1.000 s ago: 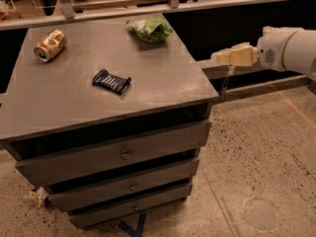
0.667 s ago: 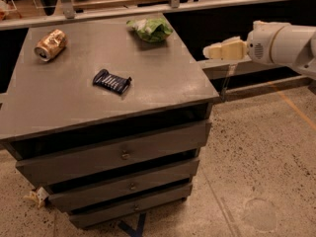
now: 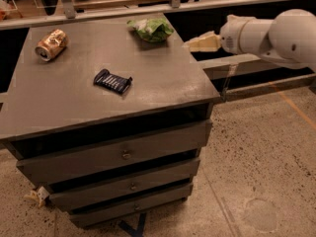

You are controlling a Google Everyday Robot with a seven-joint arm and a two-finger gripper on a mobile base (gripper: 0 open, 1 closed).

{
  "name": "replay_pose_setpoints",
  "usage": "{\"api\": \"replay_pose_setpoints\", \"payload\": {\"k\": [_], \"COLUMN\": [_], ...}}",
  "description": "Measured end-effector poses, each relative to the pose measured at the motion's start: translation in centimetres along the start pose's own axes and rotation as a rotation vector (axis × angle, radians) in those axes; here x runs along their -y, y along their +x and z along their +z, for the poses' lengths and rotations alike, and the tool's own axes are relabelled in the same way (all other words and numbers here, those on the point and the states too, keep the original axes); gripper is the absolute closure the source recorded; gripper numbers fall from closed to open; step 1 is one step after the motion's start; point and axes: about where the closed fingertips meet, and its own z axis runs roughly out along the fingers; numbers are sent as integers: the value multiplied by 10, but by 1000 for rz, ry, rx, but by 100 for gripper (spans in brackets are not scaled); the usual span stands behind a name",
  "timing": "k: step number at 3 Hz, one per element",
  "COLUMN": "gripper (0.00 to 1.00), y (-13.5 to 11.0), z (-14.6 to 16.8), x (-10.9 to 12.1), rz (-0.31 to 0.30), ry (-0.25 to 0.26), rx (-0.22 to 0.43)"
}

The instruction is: Move green rice chip bag near orange can

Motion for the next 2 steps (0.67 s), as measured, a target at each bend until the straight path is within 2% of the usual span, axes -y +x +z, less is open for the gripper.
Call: {"api": "replay_pose_setpoints", "payload": {"k": [2], "gripper": [0], "y": [-24], "z": [90], "x": [-23], "rz": [-47], "ry": [-57], "rx": [28]}}
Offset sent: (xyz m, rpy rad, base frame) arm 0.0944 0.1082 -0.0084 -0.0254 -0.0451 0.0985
